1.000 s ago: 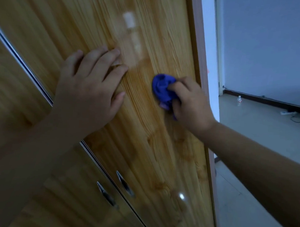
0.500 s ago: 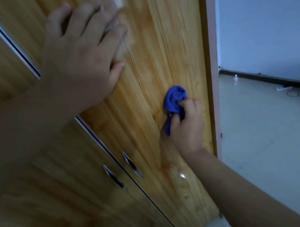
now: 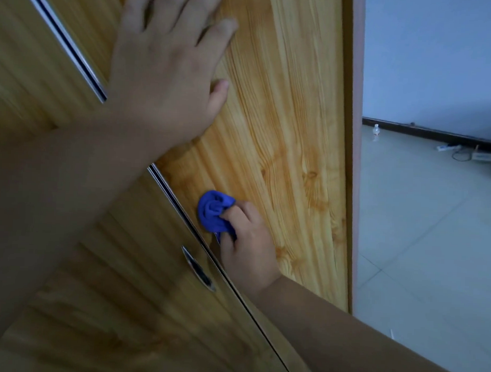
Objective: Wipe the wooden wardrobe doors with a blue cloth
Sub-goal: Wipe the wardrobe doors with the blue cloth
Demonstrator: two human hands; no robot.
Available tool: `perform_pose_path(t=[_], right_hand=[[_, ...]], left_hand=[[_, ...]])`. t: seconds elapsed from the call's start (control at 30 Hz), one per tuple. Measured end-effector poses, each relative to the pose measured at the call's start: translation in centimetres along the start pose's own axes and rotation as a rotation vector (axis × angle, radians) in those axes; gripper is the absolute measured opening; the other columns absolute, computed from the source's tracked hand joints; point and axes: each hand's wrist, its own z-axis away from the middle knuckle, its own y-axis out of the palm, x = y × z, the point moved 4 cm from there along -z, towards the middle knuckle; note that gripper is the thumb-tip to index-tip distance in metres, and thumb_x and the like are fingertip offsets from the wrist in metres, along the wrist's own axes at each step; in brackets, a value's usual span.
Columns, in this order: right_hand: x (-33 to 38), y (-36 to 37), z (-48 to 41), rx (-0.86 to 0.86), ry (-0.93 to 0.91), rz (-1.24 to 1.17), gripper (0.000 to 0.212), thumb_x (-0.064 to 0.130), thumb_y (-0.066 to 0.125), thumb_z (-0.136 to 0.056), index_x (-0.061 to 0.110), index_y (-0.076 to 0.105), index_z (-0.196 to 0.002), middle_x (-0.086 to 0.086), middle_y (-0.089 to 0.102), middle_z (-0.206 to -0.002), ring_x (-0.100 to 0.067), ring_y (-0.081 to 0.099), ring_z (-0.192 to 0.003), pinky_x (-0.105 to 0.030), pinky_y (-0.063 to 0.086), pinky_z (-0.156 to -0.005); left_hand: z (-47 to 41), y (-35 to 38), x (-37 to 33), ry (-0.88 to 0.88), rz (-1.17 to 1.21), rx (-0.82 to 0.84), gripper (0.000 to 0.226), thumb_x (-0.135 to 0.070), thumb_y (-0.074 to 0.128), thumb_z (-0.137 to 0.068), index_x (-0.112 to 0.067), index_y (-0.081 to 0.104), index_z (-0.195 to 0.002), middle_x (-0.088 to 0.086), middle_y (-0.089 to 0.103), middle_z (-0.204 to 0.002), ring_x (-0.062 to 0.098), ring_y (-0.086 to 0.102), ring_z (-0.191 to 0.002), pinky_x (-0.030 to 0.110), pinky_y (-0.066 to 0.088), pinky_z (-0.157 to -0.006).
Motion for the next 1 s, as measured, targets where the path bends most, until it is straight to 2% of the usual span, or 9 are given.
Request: perform_pose_path(t=[0.17,0.27,0.4,0.5,0.6,0.7,0.83,0.9,1.0], right_hand=[[-0.4,-3.1,-1.3,0.187,-0.029,0.060,0.030,-0.003,0.064,-0.085,0.017,0.065,-0.107,0.006,0.059,-0.103,-0.002,0.053,-0.082,-0.013,0.046,-0.069],[-1.1,-5.9,-1.5,0.229,0.052,0.040,0.032,-0.003,0.062,-0.089,0.020,0.068,-0.111,0.013,0.061,-0.102,0.010,0.058,-0.088,-0.004,0.045,-0.078],[-2.4,-8.8,0.5,0.249,0.325,-0.212,0.035,-0.007,0.053,-0.095,0.026,0.064,-0.095,0.009,0.064,-0.077,-0.007,0.072,-0.056,-0.015,0.051,-0.049],[-3.5,-9.9,3.7,0.258,0.430,-0.207,0.026,-0.009,0.052,-0.094,0.013,0.064,-0.099,-0.001,0.063,-0.075,0.002,0.066,-0.051,-0.007,0.047,-0.045],[-5.7,-10.5,8.5,0.354,0.638,-0.208,0.024,-0.003,0.051,-0.097,0.016,0.065,-0.098,-0.007,0.064,-0.067,-0.011,0.073,-0.057,-0.020,0.050,-0.043],[-8.7,-11.1,15.0,0.477,0.851,-0.112,0.028,-0.004,0.046,-0.094,0.018,0.063,-0.096,-0.016,0.065,-0.063,-0.030,0.075,-0.060,-0.034,0.053,-0.044],[-12.5,-12.7,24.4,0.622,1.117,0.061,0.025,-0.008,0.046,-0.093,0.010,0.063,-0.096,-0.010,0.071,-0.057,-0.027,0.073,-0.052,-0.026,0.052,-0.041],[-14.0,-14.2,29.1,0.708,1.228,0.158,0.024,-0.005,0.045,-0.093,0.011,0.063,-0.095,-0.007,0.071,-0.059,-0.023,0.073,-0.051,-0.026,0.054,-0.041],[-15.5,-17.1,34.1,0.827,1.290,0.250,0.024,0.000,0.043,-0.093,0.013,0.063,-0.090,-0.018,0.071,-0.065,-0.027,0.074,-0.054,-0.041,0.063,-0.051]], left_hand=[[1.4,0.1,0.0,0.052,0.081,-0.085,0.059,-0.041,0.048,-0.100,-0.015,0.043,-0.152,0.013,0.032,-0.167,0.031,0.022,-0.158,0.055,0.016,-0.129],[5.8,0.1,-1.0,0.118,0.221,-0.200,0.041,-0.031,0.052,-0.100,-0.009,0.063,-0.133,0.017,0.053,-0.148,0.036,0.046,-0.142,0.051,0.039,-0.117],[15.3,2.1,-3.2,-0.055,0.564,-0.179,0.028,-0.020,0.061,-0.098,-0.005,0.073,-0.118,0.013,0.069,-0.117,0.032,0.065,-0.106,0.044,0.053,-0.092],[23.2,4.9,-5.0,-0.295,0.754,-0.038,0.026,-0.024,0.059,-0.100,-0.011,0.072,-0.119,0.003,0.070,-0.113,0.020,0.066,-0.105,0.031,0.052,-0.087],[31.9,7.7,-8.2,-0.572,0.915,0.149,0.030,-0.037,0.053,-0.101,-0.023,0.071,-0.120,-0.013,0.066,-0.110,0.002,0.062,-0.100,0.016,0.048,-0.079],[40.1,10.2,-12.9,-0.756,1.003,0.365,0.026,-0.045,0.053,-0.099,-0.033,0.071,-0.113,-0.028,0.060,-0.095,-0.011,0.060,-0.090,0.014,0.048,-0.073],[49.4,13.0,-20.1,-0.962,1.056,0.686,0.014,-0.034,0.066,-0.097,-0.032,0.074,-0.108,-0.022,0.069,-0.092,-0.004,0.063,-0.079,0.019,0.046,-0.068],[52.6,13.9,-23.6,-0.947,1.068,0.879,0.018,-0.037,0.064,-0.099,-0.032,0.074,-0.112,-0.012,0.074,-0.104,0.004,0.065,-0.087,0.025,0.048,-0.075],[55.2,14.2,-28.0,-0.665,1.063,1.080,0.027,-0.044,0.054,-0.103,-0.032,0.070,-0.121,-0.015,0.069,-0.119,0.007,0.063,-0.111,0.028,0.050,-0.090]])
